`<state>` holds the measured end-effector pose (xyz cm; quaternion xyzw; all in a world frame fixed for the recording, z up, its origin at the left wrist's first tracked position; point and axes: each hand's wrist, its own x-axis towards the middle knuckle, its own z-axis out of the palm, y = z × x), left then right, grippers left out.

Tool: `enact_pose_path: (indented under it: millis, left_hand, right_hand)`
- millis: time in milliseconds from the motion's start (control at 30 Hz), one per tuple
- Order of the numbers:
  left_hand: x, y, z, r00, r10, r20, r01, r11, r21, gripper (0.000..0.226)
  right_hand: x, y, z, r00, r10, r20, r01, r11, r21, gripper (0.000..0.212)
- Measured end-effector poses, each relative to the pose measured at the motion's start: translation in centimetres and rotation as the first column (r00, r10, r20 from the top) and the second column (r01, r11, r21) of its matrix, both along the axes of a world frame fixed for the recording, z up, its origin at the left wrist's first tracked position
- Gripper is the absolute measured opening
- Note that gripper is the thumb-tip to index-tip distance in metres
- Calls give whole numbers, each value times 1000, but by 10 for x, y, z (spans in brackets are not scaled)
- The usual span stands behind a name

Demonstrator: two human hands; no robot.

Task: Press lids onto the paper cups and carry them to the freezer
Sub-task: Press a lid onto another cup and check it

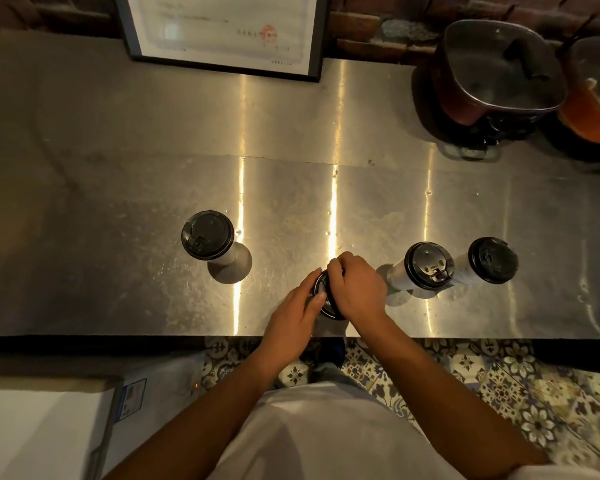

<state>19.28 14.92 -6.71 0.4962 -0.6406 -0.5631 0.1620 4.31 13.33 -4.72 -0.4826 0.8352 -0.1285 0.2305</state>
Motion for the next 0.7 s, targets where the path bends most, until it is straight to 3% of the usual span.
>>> enact_pose_path:
  millis: [100,200,367,467,600,700]
  left_hand:
    - [0,0,13,997,68,-48,-66,997,43,33]
    - [11,-7,36,991,95,-91,-96,995,-7,30]
    - [32,-30,77,998,-57,32,65,934,-350,38]
    - [42,-42,107,996,-80,-51,53,914,-402,44]
    - [51,-43,146,983,-57,-174,-22,905,-424,47]
    - [61,-46,166,980,-10,-201,-91,869,-487,43]
  right_hand:
    - [-2,-4,8,999,10,31,-15,986,164,55]
    - [-11,-5,23,946,-134,294,85,981,173,53]
    - [-28,-7,64,612,-371,699,312,925,219,58]
    - [-27,-4,91,490,-337,804,368,916,160,40]
    - [-9,-1,129,294,-215,931,384,919,91,38]
    - [3,2,150,300,-45,953,394,916,-81,46]
